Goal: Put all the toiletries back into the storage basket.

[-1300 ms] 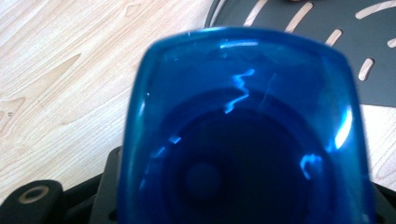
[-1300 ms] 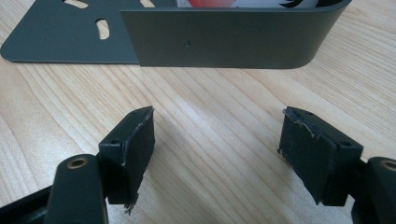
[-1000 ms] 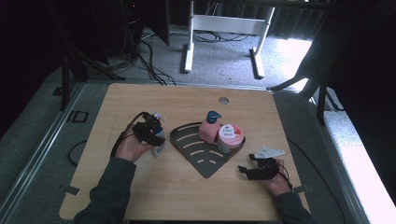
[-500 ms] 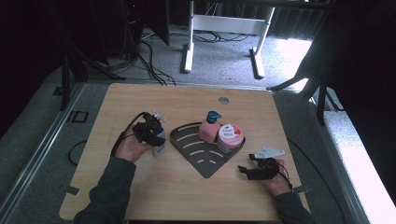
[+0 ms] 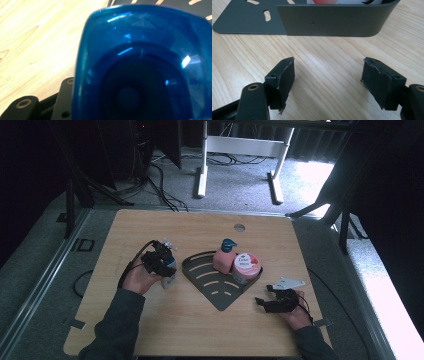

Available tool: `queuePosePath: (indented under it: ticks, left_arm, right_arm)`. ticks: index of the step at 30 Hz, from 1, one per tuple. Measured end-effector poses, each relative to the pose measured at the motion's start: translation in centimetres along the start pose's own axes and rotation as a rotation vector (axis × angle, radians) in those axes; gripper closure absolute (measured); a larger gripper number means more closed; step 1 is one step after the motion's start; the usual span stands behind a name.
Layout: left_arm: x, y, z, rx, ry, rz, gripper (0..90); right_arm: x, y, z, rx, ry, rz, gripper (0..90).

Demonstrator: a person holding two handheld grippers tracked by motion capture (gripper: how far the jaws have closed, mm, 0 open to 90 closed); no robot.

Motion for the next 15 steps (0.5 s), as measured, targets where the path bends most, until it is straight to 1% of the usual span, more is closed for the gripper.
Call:
queuePosePath:
  ticks: [6,13,15]
  left_arm:
    - [-0.27,0.0,0.04,0.003,-0.012,0.009,55.4]
    - [-0.73,0.17,0.07,-0.009,-0.031,0.014,55.4]
    - [-0.83,0.22,0.06,-0.015,-0.039,0.01,55.4]
  right_arm:
    - [0.0,0.0,0.0,-0.001,0.0,0.0,26.1]
    - [0.0,0.0,0.0,0.0,0.0,0.0,26.1]
    - [0.0,0.0,0.0,0.001,0.0,0.001,26.1]
Point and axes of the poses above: each handheld gripper's, and its own axes: x roughly forward along the jaws, z roughly out of its top, y roughly to its left, the point moved 5 cm from there along x, roughly forward along the jaws, and after that the axes turned 7 degrees about -z, right-handed, at the moved point
